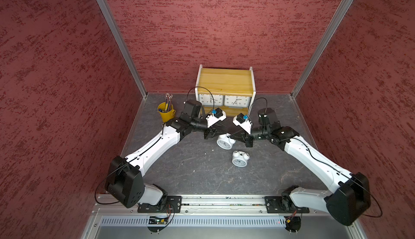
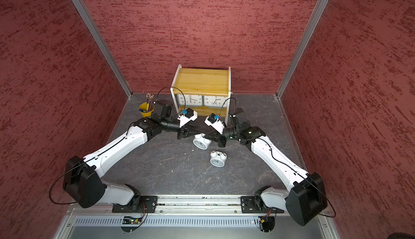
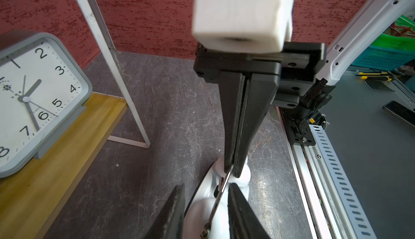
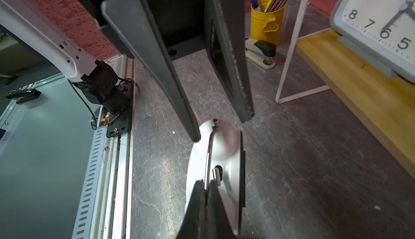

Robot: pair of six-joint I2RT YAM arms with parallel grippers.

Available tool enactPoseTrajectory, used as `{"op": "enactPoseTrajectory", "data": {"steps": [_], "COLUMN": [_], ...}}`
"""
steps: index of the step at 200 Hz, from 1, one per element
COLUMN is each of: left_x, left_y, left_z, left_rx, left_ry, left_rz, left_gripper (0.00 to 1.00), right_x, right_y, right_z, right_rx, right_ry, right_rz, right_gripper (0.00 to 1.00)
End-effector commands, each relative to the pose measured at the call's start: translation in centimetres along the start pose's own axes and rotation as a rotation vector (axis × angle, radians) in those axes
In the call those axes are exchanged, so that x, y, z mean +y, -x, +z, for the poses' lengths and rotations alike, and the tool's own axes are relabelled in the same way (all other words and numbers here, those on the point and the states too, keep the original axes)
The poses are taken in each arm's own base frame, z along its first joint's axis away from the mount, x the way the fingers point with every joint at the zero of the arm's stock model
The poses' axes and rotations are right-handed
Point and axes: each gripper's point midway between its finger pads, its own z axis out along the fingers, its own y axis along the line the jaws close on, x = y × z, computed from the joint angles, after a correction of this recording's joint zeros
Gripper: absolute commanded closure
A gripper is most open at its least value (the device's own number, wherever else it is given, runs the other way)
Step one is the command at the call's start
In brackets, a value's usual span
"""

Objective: Place the alarm clocks on the shelf by style
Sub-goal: Pick up the alarm from the center of the board.

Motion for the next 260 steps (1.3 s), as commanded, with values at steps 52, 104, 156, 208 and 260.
{"op": "enactPoseTrajectory", "data": {"steps": [52, 104, 156, 208, 260], "left_x": [-1.6, -1.0, -0.4, -0.8, -0.4], "left_y": [-0.3, -0.6, -1.6, -1.2, 1.3], "left_z": [0.4, 0.8, 1.2, 1.0, -0.8], "left_rx": [0.02, 0.045, 0.076, 0.086, 0.017], "left_ry": [-0.105, -0.087, -0.069, -0.089, -0.031], "left_rz": [0.022, 0.01, -0.001, -0.004, -0.021], "left_gripper": [0.71, 0.78, 0.76, 1.0, 1.0], "right_x": [1.1, 1.2, 1.1, 0.8, -1.1], "right_y": [3.0, 3.0, 3.3, 3.1, 2.9], "right_z": [-0.4, -0.3, -0.6, -0.6, -1.6], "right_rx": [-0.059, -0.059, -0.072, -0.068, -0.134], "right_ry": [0.04, 0.037, 0.016, -0.007, -0.16], "right_rz": [-0.08, -0.085, -0.098, -0.09, -0.075], "right_gripper": [1.0, 1.0, 1.0, 0.98, 0.34]}}
